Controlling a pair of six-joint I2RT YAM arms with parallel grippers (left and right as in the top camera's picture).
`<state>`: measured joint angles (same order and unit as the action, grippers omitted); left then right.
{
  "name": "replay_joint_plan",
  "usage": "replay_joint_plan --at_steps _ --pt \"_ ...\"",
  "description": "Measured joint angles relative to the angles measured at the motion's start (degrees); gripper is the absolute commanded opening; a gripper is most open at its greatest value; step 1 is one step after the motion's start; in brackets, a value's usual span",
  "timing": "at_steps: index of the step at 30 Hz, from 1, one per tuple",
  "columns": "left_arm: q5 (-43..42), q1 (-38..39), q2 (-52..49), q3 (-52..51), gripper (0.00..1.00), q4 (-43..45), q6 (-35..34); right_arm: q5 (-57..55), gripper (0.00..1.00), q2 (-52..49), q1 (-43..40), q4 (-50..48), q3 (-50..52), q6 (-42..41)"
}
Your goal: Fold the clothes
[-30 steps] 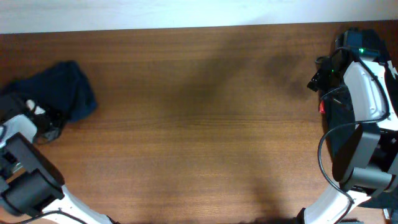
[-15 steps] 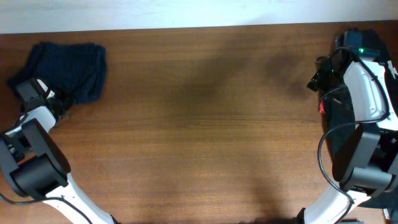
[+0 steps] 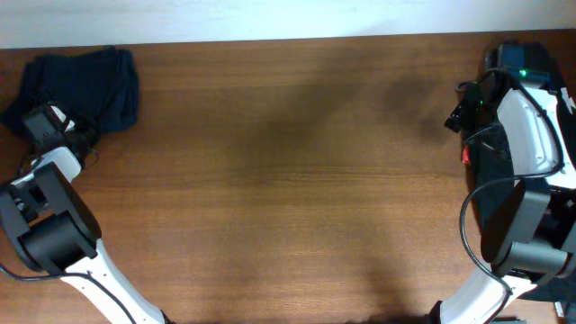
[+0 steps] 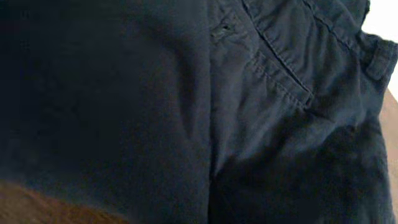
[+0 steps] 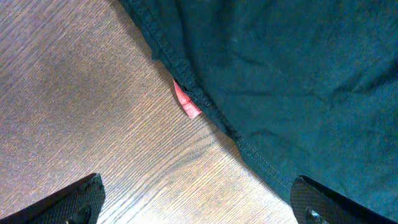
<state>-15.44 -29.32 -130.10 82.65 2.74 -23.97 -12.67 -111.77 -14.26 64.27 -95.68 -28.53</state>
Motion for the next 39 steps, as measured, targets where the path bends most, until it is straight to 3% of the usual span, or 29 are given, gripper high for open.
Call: replay_joint_plan --at_steps 3,4,5,6,8,10,11,14,15,16,17,22,27,28,33,36,39 --pt "-0.83 0.02 -0.74 0.2 0.02 1.81 2.03 0.02 0.98 0.0 0.0 0.02 0.0 0.02" --pt "-1.16 0.02 -1.09 0.2 0.11 2.86 2.23 0.0 0.99 0.0 0.0 0.02 0.0 0.02" --pt "-1.55 0.02 -1.7 0.39 0.25 4.2 2.51 0.0 0.99 0.0 0.0 0.02 0.0 0.02" --pt "-1.73 0.02 -1.92 0.48 0.45 4.7 2.93 0.0 0.99 0.0 0.0 0.02 0.0 0.04" --pt "-2.73 0.33 -2.12 1.51 0.69 3.96 3.56 0.0 0.99 0.0 0.0 0.02 0.0 0.02" --pt "-3.13 0.81 -1.77 3.98 0.84 -1.11 4.11 0.0 0.99 0.0 0.0 0.02 0.0 0.0" --pt "-3.32 0.87 -1.68 4.63 0.87 -2.82 4.48 0.0 0.99 0.0 0.0 0.02 0.0 0.0" --pt "-0.26 1.03 1.95 5.55 0.84 -14.36 4.44 0.0 0.99 0.0 0.0 -0.04 0.0 0.04" --pt "1.38 1.03 3.06 5.38 0.54 -16.9 4.46 0.0 0.99 0.0 0.0 0.07 0.0 0.02" --pt "3.72 1.03 5.31 4.94 0.15 -20.37 4.31 0.02 0.99 0.0 0.0 0.0 0.0 0.02" --pt "4.96 1.03 7.13 4.83 0.0 -21.33 3.98 0.02 0.99 0.0 0.0 -0.02 0.0 0.02" --pt "7.19 1.38 13.44 4.92 0.0 -17.09 3.85 0.0 0.99 0.0 0.0 0.0 0.0 0.02" --pt "7.54 1.84 6.32 4.9 0.01 -13.97 3.85 0.02 0.99 0.0 0.0 -0.02 0.0 0.04" --pt "7.61 1.84 3.1 4.87 0.05 -14.05 3.87 0.0 0.99 0.0 0.0 0.02 0.0 0.02" --pt "5.88 1.81 1.2 4.94 0.0 -15.65 3.91 0.0 0.99 0.0 0.0 0.02 0.0 0.02" --pt "1.88 1.88 3.89 4.79 0.0 -19.3 3.89 0.02 0.98 0.0 0.0 -0.02 0.0 0.04" --pt "1.03 1.88 10.43 4.57 0.0 -13.68 3.89 0.0 0.99 0.0 0.0 0.04 0.0 0.0"
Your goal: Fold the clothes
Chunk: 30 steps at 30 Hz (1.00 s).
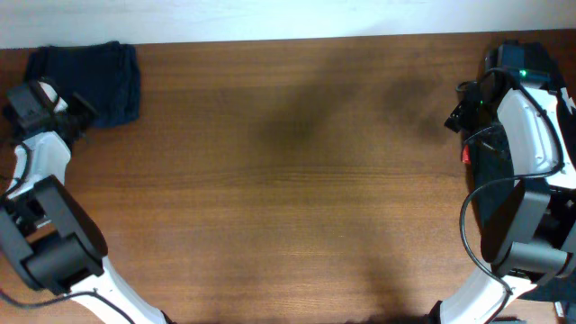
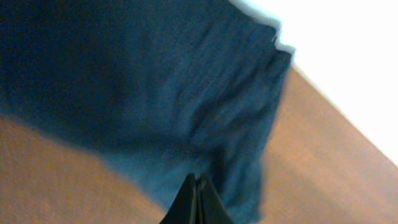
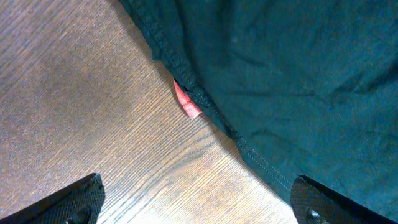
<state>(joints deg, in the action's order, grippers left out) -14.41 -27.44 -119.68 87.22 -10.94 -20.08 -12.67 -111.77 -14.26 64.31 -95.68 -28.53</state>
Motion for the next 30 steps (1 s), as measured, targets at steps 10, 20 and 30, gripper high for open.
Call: replay_joint_plan --at_steps 10,20,30 --pt "7.65 0.07 -11.06 0.31 0.06 7.54 -0.02 0.0 0.99 0.0 0.0 -0.02 0.0 0.04" --pt "-1.92 0.17 0.24 0.55 0.99 -2.91 -0.07 0.0 0.99 0.0 0.0 -0.02 0.0 0.02" --pt "-17.55 4.81 17.4 0.02 0.99 -50.38 2.49 0.0 0.99 0.0 0.0 -0.09 0.0 0.0"
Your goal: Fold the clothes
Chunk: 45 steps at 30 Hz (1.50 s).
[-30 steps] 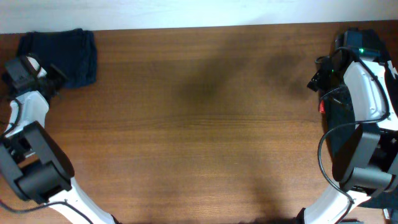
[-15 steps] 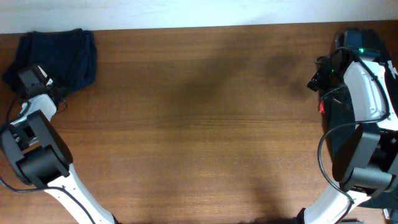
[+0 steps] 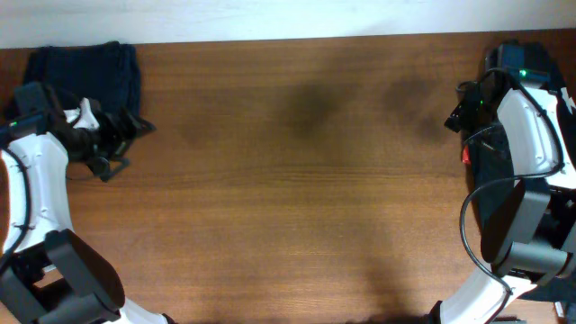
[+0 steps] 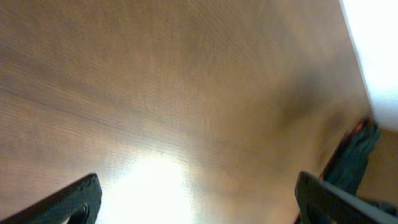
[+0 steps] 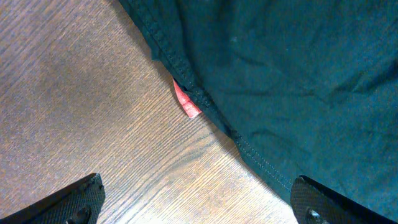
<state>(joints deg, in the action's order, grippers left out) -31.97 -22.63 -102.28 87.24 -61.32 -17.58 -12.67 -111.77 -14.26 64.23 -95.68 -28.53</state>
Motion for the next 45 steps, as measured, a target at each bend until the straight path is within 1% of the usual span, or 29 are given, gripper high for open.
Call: replay_joint_plan --at_steps 3,6,7,8,10,12,14,16,18,23,24,27,28,30,31,32,34,35,37,38,39,40,42,45 --pt "4.79 0.44 3.8 -0.37 0.99 -4.7 0.92 0.0 0.99 0.0 0.0 0.02 0.0 0.02" --pt "8.87 0.39 16.24 -0.63 0.99 -8.11 1.6 0.0 0.99 0.0 0.0 0.04 0.0 0.07" --pt "10.21 0.61 23.76 -1.75 0.99 -8.63 2.01 0.0 0.99 0.0 0.0 0.02 0.0 0.0" --pt "11.45 1.42 31.47 -4.42 0.99 -8.94 2.23 0.02 0.99 0.0 0.0 -0.04 0.0 0.02" --pt "12.37 2.91 40.35 -10.69 0.99 -8.81 2.25 -0.04 0.99 0.0 0.0 0.02 0.0 0.02" --pt "13.0 3.34 49.79 -18.36 0.99 -14.49 2.43 0.0 0.99 0.0 0.0 -0.07 0.0 0.02" --pt "13.27 3.45 55.19 -19.54 0.99 -20.09 2.62 0.0 0.99 0.0 0.0 0.0 0.0 0.02" --pt "13.4 3.45 59.39 -19.67 0.99 -25.79 2.69 0.0 0.99 0.0 0.0 0.09 0.0 0.02" --pt "13.4 3.45 59.69 -19.82 0.99 -28.52 2.69 0.0 0.99 0.0 0.0 0.04 0.0 0.02" --pt "13.4 3.45 59.71 -19.82 0.99 -28.7 2.69 0.0 0.99 0.0 0.0 0.07 0.0 0.02" --pt "13.53 4.33 60.15 -19.87 0.99 -28.68 2.69 0.0 0.99 0.0 0.0 0.04 0.0 0.04" --pt "16.17 12.44 65.75 -19.98 0.99 -28.11 2.71 0.02 0.99 0.0 0.0 0.0 0.0 0.02" --pt "17.42 14.91 68.5 -20.7 0.99 -24.02 2.71 0.02 0.99 0.0 0.0 0.04 0.0 0.02" --pt "18.53 18.23 75.52 -25.27 0.99 -7.5 2.97 0.0 0.99 0.0 0.0 0.02 0.0 0.02" --pt "18.8 18.51 79.43 -30.49 0.99 1.86 3.3 0.0 0.99 0.0 0.0 0.04 0.0 0.04" --pt "18.99 18.56 83.03 -37.38 0.99 8.63 3.89 0.0 0.99 0.0 0.0 0.07 0.0 0.04" --pt "19.28 18.56 87.43 -50.8 0.99 22.4 4.66 0.02 0.99 0.0 0.0 0.04 0.0 0.02" --pt "19.43 18.56 88.91 -55.98 0.99 27.17 4.79 -0.02 0.99 0.0 0.0 0.07 0.0 0.0" --pt "19.76 18.56 93.61 -69.55 0.99 45.66 4.98 -0.02 0.99 0.0 0.0 0.02 0.0 0.02" --pt "20.15 18.56 95.01 -73.57 0.99 50.84 5.05 -0.02 0.99 0.0 0.0 0.09 0.0 0.02" --pt "20.7 18.56 97.57 -78.77 0.99 55.32 5.01 0.0 0.99 0.0 0.0 0.07 0.0 0.04" --pt "21.24 18.56 98.9 -81.7 0.99 57.2 5.03 0.0 0.99 0.0 0.0 -0.02 0.0 0.04" --pt "23.26 18.56 101.24 -84.78 0.99 58.23 5.03 0.0 0.99 0.0 0.0 0.07 0.0 0.0" --pt "26.77 18.56 101.39 -86.2 0.99 56.92 5.03 0.02 0.99 0.0 0.0 0.04 0.0 0.04"
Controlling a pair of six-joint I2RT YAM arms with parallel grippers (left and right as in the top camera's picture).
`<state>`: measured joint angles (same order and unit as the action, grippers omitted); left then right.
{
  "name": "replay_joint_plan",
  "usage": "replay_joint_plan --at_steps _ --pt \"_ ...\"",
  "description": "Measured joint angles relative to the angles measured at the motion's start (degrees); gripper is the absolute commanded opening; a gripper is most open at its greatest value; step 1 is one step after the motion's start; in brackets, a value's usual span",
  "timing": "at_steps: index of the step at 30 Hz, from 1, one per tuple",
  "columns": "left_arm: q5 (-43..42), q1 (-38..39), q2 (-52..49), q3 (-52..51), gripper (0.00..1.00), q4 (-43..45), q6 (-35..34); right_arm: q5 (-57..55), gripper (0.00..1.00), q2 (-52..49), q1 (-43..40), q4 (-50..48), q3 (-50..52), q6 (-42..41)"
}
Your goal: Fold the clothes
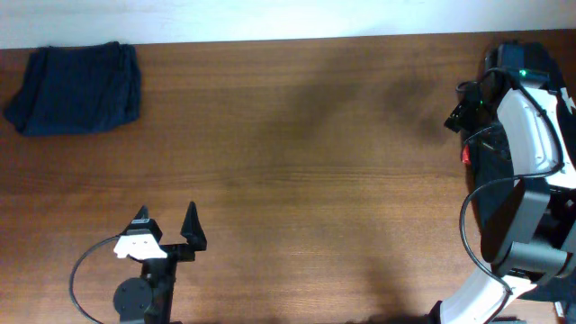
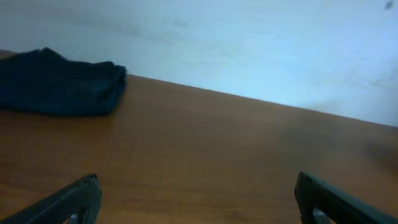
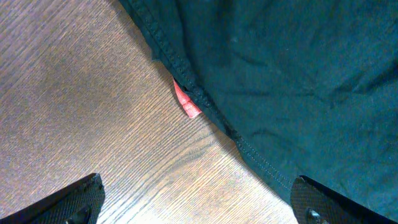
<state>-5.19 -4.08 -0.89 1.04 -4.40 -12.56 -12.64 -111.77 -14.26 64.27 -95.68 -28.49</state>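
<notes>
A folded navy garment lies at the table's back left corner; the left wrist view shows it far off, against the wall. My left gripper sits low near the front edge, open and empty, well away from it. My right gripper hovers at the right edge, open, over bare wood beside a dark teal garment. A small red tag pokes out from under that garment's hem.
The brown wooden table stretches between the two arms. A pale wall runs behind its back edge. The right arm's white links and cables lie over the dark clothing at the right edge.
My left arm has moved from beside the navy garment at the back left to the table's front edge, still open. The right gripper and teal garment are unchanged.
My left gripper was first right on the rumpled navy garment at the back left. Then it was shut at the garment's left side, the cloth lying squarer. Then it stood open just right of it. Now it rests at the front, the garment left folded. The right arm stayed still.
</notes>
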Motion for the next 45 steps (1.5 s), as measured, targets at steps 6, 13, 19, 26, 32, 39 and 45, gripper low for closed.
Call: replay_joint_plan --at_steps 6,13,19,26,32,39,45 --pt "1.64 0.0 0.0 -0.02 0.99 -0.07 -0.02 -0.02 0.99 0.0 0.0 0.02 0.0 -0.02" --pt "1.64 0.0 0.0 -0.02 0.99 -0.07 0.0 -0.02 0.99 0.0 0.0 0.02 0.0 0.02" --pt "1.64 0.0 0.0 -0.02 0.99 -0.07 -0.02 -0.02 0.99 0.07 0.22 0.0 0.0 -0.02" --pt "1.73 0.0 0.07 -0.02 0.99 -0.09 -0.02 -0.02 0.99 20.96 3.61 -0.2 0.09 -0.04" --pt "2.05 0.0 0.11 -0.04 0.99 -0.07 -0.02 -0.07 0.99 45.81 9.75 -0.46 1.11 -0.02" --pt "2.27 0.0 0.28 -0.09 0.99 -0.02 0.0 7.56 0.99 78.38 9.84 -29.49 48.37 2.99" --pt "2.25 0.0 0.26 -0.09 0.99 -0.09 -0.02 18.21 0.99 101.31 9.81 -47.21 78.34 11.15"
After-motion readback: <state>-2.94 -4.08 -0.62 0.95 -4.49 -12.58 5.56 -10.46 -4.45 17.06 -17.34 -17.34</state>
